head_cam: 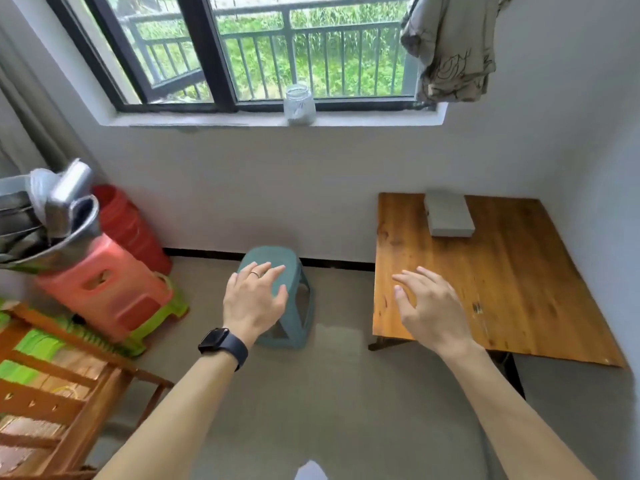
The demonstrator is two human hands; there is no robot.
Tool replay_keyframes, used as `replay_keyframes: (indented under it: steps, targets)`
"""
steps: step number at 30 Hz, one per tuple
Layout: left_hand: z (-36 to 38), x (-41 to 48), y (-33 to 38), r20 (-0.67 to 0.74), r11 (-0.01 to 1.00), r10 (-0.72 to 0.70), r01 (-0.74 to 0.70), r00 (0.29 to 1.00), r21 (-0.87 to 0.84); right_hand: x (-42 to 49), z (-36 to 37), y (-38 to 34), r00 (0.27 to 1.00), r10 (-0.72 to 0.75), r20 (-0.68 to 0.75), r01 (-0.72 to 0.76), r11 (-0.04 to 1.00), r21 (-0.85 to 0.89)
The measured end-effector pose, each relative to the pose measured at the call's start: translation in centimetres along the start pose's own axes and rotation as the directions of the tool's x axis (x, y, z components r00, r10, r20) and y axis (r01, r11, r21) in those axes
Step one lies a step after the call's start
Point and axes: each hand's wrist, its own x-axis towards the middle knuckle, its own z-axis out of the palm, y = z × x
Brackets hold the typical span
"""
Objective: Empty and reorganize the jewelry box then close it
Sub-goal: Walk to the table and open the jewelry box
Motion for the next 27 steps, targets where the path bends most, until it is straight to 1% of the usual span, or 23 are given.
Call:
replay_keyframes:
  steps: [3,7,10,15,22,25,27]
  targets:
    - [1.4,6.9,-0.2,0.014,1.000,0.029,-0.029,0.999,-0.001,5.9,1.7,0.3,1.000,0.014,-0.023,-0.014,1.000,0.012]
    - [3.6,17.1,0.1,0.041,0.995,0.100,-0.099,0.994,-0.023,13.9,4.2,1.0,0.997,0.058,-0.047,-0.059,0.998,-0.015]
    - [4.9,25.3,0.8,0.080,0.980,0.200,-0.199,0.977,-0.016,19.3,5.7,1.5,0.988,0.135,-0.069,-0.137,0.990,-0.025]
    - [7.2,37.6,3.2,0.150,0.935,0.354,-0.353,0.923,-0.032,26.4,7.4,2.6,0.951,0.294,-0.094,-0.297,0.955,-0.013]
    - [12.9,48.2,9.5,0.285,0.807,0.574,-0.589,0.768,-0.041,31.8,9.8,6.4,0.866,0.492,-0.093,-0.493,0.870,0.005]
    - [15.9,51.2,12.9,0.349,0.738,0.649,-0.671,0.675,-0.075,33.4,11.1,8.6,0.820,0.564,-0.095,-0.565,0.825,0.026]
    - [17.6,52.8,15.3,0.361,0.668,0.713,-0.739,0.602,-0.088,34.5,11.7,10.0,0.781,0.618,-0.093,-0.616,0.786,0.051]
